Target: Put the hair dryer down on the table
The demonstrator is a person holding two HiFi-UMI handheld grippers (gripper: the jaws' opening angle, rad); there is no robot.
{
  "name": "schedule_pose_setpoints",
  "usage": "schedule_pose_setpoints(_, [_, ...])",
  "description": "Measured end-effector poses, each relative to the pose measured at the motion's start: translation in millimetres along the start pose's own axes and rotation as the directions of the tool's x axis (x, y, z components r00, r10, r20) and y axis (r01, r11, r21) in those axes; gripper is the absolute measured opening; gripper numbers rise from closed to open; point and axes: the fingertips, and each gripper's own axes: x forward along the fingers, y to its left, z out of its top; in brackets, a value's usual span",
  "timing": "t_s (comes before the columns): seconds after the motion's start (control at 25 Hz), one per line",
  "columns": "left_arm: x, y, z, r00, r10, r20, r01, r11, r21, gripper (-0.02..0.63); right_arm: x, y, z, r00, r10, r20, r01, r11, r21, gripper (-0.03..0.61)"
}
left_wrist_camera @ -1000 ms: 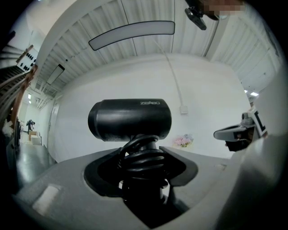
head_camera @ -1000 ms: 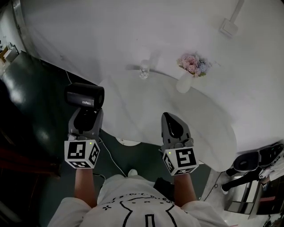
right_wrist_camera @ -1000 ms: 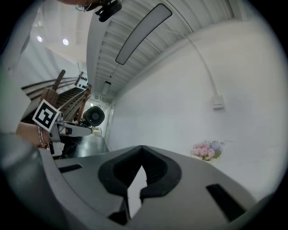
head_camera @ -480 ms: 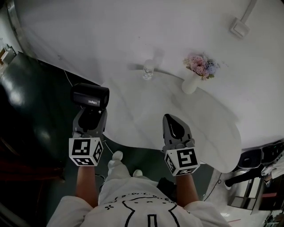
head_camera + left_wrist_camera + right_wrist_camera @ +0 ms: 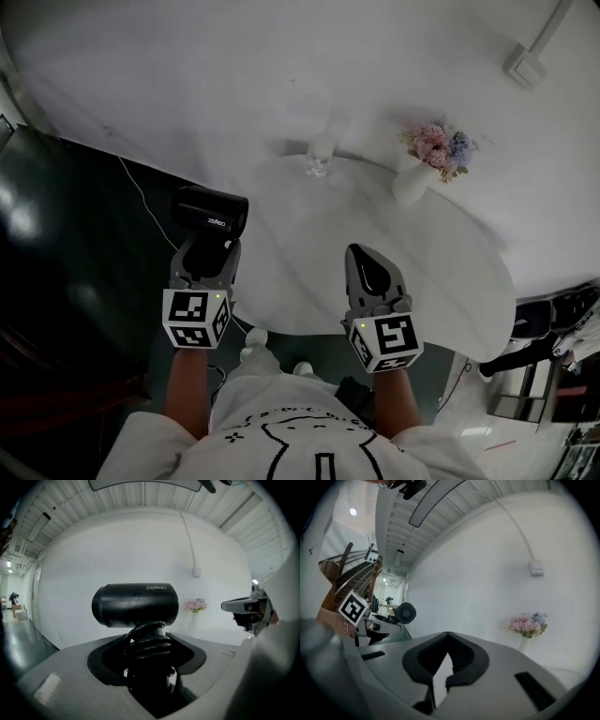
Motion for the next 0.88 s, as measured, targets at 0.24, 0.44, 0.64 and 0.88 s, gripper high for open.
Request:
schedule_pose_setpoints(0.24, [40, 22, -33, 0.993, -0.050, -0.103, 0.049, 0.999, -0.013, 0.252, 27, 5, -8, 0.998, -0.047, -0.051, 0.047, 0.999, 0.003, -0.003])
schedule_pose_setpoints(0.44, [71, 29, -61, 0.977, -0.096, -0.191, 0.092, 0.995, -0.034, 0.252, 38, 4, -18, 0.990, -0.099, -0.102, 0.101, 0.995, 0.012, -0.003])
schedule_pose_setpoints(0.64, [96, 37, -88, 0.955, -0.124, -0.268, 0.111, 0.992, -0.064, 0.252, 50, 3, -26, 0.981, -0.137, -0.134, 0.140, 0.990, 0.015, -0.003])
schedule_pose_setpoints(0.88, [123, 40, -116, 0.918, -0.162, -0.361, 0.136, 0.986, -0.098, 0.252, 61, -2, -36, 0.970, -0.178, -0.166, 0.186, 0.982, 0.035, -0.003])
